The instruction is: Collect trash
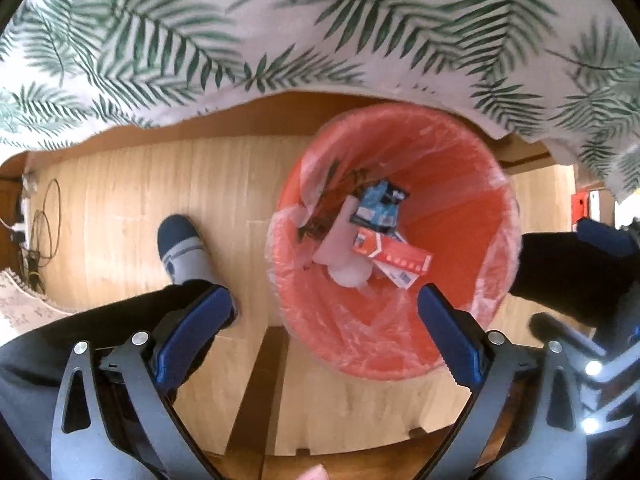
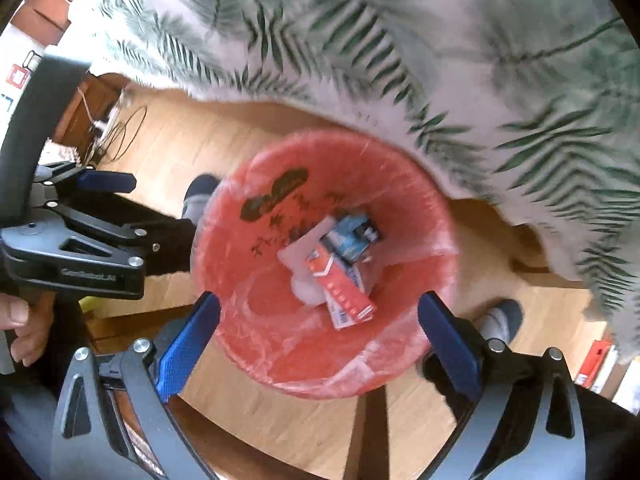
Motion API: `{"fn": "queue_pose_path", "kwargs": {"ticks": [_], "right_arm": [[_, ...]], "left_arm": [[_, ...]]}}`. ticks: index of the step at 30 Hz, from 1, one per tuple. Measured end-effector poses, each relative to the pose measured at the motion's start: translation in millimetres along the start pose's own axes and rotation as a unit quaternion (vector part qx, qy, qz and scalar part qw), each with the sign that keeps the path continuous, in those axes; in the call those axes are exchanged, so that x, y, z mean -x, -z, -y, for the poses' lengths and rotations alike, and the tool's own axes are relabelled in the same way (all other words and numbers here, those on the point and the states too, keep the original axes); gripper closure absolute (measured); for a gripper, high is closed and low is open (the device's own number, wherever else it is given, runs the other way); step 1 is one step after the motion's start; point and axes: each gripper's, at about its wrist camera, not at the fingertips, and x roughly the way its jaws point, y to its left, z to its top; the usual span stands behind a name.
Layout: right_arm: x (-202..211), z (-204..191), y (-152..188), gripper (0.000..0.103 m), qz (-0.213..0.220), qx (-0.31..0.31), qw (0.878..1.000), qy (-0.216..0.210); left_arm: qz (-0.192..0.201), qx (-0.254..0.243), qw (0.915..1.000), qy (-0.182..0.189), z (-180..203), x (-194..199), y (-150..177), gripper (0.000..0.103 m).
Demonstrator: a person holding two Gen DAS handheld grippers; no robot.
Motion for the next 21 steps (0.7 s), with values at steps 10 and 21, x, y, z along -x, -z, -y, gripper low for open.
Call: {"fn": "queue_pose_path", "kwargs": {"ticks": [10, 21], "right_arm": [[107, -6, 20, 0.005, 0.078, 0.002, 0.994, 0.074], [179, -22, 49, 0.005, 0.079, -0.019, 0.995, 0.066]], "left_arm": [[0.088, -0.030, 0.9951, -0.033, 33, 96, 16, 0.006], [0.132, -0.069, 0.9880, -0.040, 50, 183, 56, 0.006]]}}
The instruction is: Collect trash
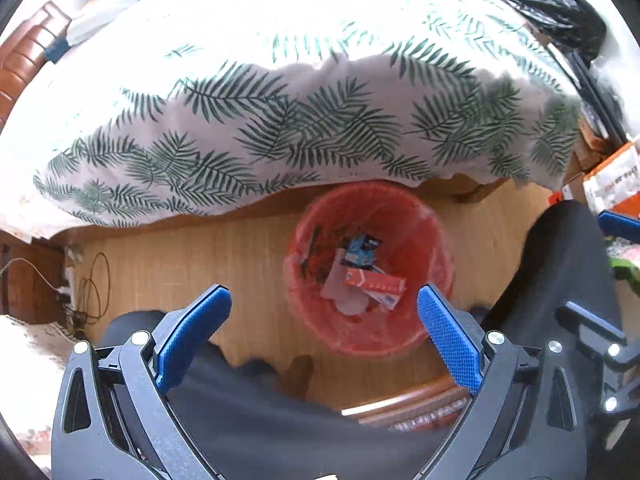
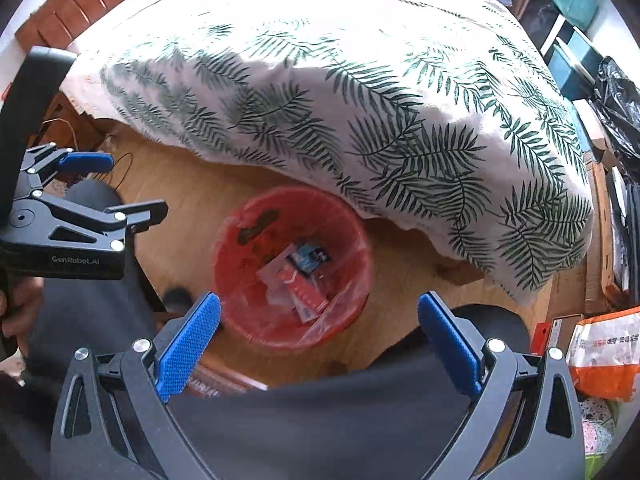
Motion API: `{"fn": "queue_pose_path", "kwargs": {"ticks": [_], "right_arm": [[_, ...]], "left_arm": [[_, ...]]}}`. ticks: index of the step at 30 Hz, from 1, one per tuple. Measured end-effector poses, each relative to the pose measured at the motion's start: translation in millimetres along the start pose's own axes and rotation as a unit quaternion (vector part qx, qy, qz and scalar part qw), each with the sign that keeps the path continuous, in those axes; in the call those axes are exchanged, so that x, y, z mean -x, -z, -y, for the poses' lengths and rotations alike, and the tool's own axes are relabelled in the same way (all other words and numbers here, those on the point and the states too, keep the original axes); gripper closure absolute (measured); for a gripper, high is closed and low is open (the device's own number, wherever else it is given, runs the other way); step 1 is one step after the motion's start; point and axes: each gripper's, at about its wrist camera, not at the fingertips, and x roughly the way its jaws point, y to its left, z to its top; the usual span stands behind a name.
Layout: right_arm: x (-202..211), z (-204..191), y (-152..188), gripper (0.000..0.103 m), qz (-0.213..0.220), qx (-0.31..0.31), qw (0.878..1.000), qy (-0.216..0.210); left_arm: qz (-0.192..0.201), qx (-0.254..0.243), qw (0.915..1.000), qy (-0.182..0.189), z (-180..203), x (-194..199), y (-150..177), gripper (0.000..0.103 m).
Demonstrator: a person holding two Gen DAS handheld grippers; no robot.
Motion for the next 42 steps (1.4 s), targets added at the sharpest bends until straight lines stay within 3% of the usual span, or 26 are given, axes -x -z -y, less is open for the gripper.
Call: {"fn": "queue_pose_path", "kwargs": {"ticks": [4, 19, 42], "right_arm": [[18, -6, 9, 0.005, 0.002, 0.008, 1.000, -0.004], [46, -22, 12, 0.005, 0.007, 0.020, 1.000, -0.017], [36, -27, 11, 0.005, -0.002, 0.034, 0.999, -0.019]], "left_arm": [[-0.018, 0.006, 0.9998, 0.010, -6, 18, 8, 0.006], [-0.003, -0.023, 0.9997, -0.004, -3, 63, 21, 0.006], [0.000, -0.040, 0.9992, -0.002, 9, 63, 16, 0.006]]}}
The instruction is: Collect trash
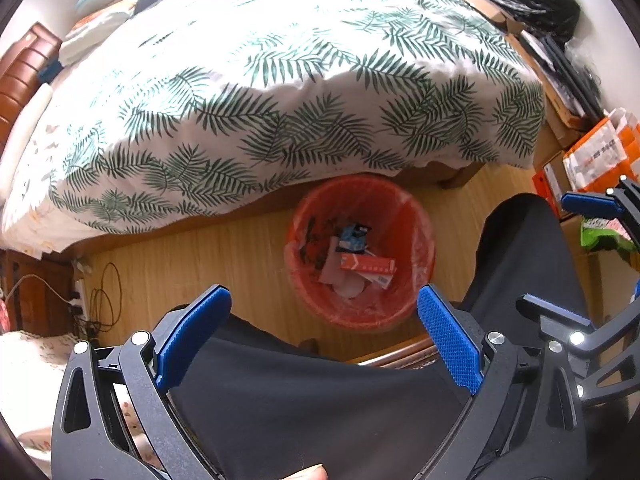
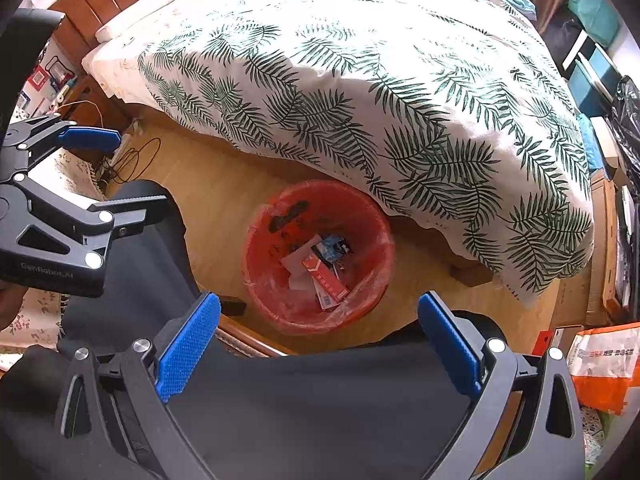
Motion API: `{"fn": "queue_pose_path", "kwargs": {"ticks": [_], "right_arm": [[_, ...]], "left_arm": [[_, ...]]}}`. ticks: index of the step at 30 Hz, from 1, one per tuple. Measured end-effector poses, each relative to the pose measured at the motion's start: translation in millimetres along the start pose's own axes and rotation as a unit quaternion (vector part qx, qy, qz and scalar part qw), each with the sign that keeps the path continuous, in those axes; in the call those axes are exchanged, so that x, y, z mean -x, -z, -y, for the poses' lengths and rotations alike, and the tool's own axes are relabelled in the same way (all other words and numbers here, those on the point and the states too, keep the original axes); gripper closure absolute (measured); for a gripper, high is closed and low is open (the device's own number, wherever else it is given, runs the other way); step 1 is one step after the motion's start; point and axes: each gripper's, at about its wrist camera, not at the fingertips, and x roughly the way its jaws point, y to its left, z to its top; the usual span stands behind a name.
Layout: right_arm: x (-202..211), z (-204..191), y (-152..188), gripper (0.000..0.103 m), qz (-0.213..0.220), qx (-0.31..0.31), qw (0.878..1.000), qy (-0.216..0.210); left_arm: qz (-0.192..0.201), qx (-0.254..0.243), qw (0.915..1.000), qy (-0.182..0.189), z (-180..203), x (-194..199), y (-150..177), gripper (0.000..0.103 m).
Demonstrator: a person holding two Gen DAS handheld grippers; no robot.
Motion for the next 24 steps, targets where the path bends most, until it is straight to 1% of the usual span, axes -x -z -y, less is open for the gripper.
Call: {"fn": "queue_pose_path", "kwargs": {"ticks": [15, 24], "right_arm": [[1.1, 3.1, 0.3, 0.005, 0.001, -0.003, 1.000, -0.001], [-4.0, 6.1, 3.0, 0.005, -0.006, -0.009, 1.000, -0.002]], "left_arm": [[-0.004, -0.006, 1.0000, 0.002, 5.5, -1.1, -0.6, 0.006], [-0.011, -0.009, 0.9999, 0.007, 7.9, -5.4, -0.8, 0.006]]}}
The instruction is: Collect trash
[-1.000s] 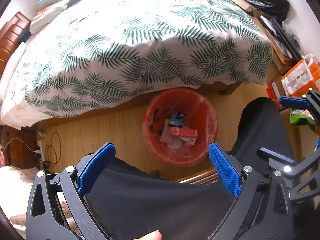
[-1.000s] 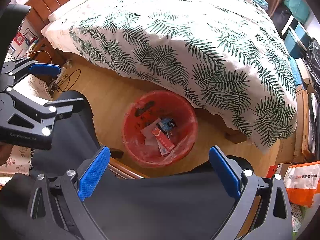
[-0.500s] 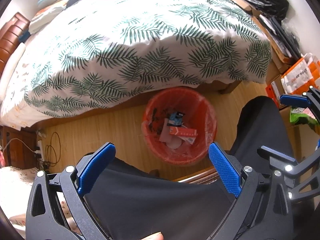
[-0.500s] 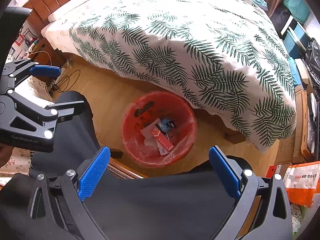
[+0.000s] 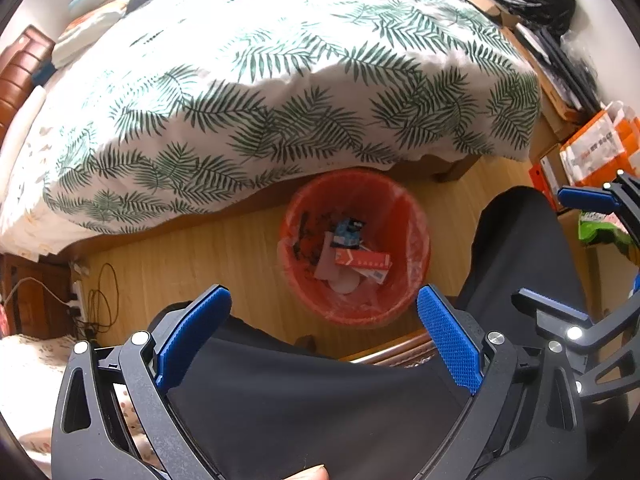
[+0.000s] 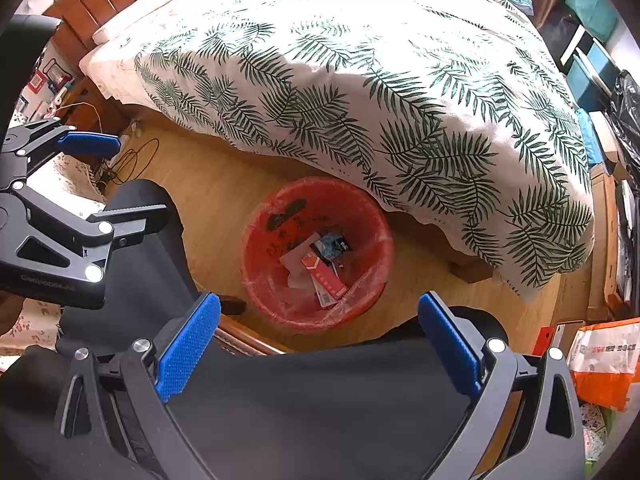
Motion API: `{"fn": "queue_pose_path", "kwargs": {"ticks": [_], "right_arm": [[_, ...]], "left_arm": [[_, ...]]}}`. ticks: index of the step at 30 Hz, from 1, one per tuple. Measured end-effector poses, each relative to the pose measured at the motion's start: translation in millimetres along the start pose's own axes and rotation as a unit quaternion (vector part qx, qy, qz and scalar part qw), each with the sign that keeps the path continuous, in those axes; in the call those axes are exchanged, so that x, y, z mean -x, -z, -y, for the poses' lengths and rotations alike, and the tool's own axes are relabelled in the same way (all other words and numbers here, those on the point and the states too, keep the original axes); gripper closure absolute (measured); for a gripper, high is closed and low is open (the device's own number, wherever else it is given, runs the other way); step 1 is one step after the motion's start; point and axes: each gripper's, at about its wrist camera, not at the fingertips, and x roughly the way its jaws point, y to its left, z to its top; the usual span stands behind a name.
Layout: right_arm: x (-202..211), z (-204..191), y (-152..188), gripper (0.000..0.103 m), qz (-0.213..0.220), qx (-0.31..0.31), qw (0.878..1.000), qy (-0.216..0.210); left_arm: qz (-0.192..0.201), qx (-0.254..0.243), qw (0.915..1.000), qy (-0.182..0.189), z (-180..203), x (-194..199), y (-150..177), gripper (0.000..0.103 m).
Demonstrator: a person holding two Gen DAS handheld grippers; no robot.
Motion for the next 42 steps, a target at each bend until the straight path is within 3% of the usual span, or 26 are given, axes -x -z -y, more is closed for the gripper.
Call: {"fn": "queue_pose_path", "kwargs": {"ticks": [42], "right_arm": [[-9.2, 5.0, 0.2, 0.005, -0.007, -0.006, 1.000, -0.003]], "left_arm": [[-0.005, -0.001, 0.9999, 0.009, 7.1, -6.5, -6.9, 0.006]]}}
